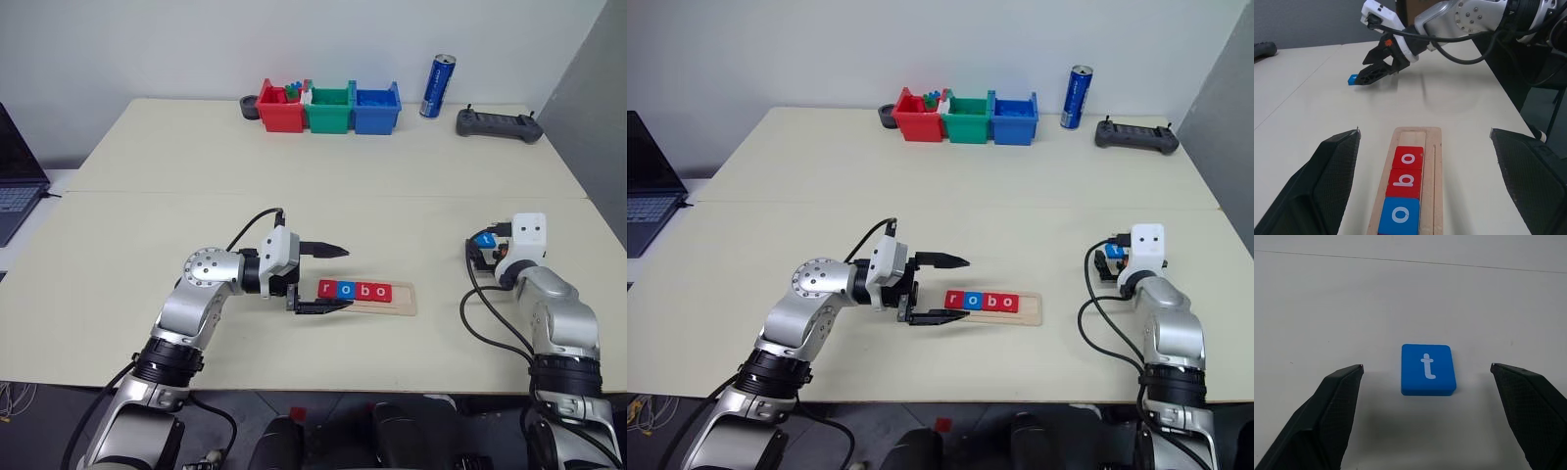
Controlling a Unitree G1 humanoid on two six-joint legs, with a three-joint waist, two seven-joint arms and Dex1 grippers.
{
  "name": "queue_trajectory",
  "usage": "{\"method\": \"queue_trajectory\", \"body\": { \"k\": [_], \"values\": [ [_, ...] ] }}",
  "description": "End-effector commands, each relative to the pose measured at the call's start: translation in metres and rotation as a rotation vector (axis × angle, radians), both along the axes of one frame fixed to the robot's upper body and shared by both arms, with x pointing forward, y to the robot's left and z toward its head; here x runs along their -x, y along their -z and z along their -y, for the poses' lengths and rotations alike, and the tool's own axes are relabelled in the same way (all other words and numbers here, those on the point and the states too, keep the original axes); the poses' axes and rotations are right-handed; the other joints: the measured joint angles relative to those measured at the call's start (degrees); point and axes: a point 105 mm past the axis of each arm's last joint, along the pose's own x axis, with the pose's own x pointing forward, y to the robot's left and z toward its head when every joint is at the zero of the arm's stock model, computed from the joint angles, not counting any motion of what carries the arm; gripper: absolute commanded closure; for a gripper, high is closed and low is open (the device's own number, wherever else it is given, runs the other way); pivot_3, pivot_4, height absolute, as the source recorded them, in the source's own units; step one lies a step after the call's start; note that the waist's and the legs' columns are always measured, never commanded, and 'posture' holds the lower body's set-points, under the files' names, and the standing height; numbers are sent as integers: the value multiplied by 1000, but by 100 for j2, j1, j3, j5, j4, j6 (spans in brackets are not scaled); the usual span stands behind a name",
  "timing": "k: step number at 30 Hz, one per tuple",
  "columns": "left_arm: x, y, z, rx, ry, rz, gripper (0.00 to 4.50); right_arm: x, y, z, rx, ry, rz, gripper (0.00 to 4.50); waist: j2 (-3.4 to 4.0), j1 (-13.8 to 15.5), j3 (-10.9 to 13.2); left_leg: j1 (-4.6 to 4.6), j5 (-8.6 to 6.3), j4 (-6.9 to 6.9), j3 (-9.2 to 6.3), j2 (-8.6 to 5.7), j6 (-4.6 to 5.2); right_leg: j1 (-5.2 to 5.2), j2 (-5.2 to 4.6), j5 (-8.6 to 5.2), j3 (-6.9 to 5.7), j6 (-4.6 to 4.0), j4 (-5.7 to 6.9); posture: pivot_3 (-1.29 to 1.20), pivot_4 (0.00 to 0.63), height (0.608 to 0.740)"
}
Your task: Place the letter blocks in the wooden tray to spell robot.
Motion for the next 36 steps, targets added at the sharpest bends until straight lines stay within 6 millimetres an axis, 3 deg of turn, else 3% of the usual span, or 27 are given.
{"method": "queue_trajectory", "body": {
  "k": [1, 10, 13, 20, 26, 32, 36],
  "values": [
    [1, -5, -1, 2, -6, 37, 0, -7, -9, 4, -26, 6, 35, 70, 0, 1, 0, 0, 0, 0, -1, 1, 0, 0, 0, 0, -1, 0, -1, 0, 150, 740],
    [4, -4, -4, -6, -18, 34, 0, -16, 3, 8, -38, 7, -21, 70, 2, -20, -1, 1, 0, 1, -1, 1, 0, 0, 0, 0, 0, 0, 2, 0, 150, 740],
    [4, -3, -6, -9, -21, 35, 0, -15, 7, 3, -44, -10, -29, 667, 2, -19, -1, 1, 0, 1, 0, 1, 0, 0, 0, 0, 0, 0, 2, 0, 150, 740],
    [2, -4, -5, -15, -14, 41, 0, -10, 8, -1, -35, -1, -25, 3034, 2, -16, -1, 0, 0, 1, -2, 1, 0, 0, 0, 0, -1, 0, 1, 0, 150, 740],
    [1, -6, -3, -13, -5, 45, 0, 5, 1, -6, 24, 5, -25, 3039, 2, -10, -2, -1, 0, -1, -5, 1, 0, 0, 0, 0, -3, 0, 0, 0, 150, 740],
    [4, -2, -5, -20, 2, 38, 0, 45, -18, -27, 41, -2, -56, 3039, 5, 4, -3, -3, 0, -1, -9, 1, 0, -1, 1, -1, -3, 0, 0, 0, 150, 740],
    [6, 0, -3, -16, 6, 32, 0, 69, -17, -49, -1, -15, -118, 3039, 9, 0, -5, -2, 0, -2, -9, 5, 0, -2, 6, -1, -2, 1, 1, 0, 150, 740]
  ]
}}
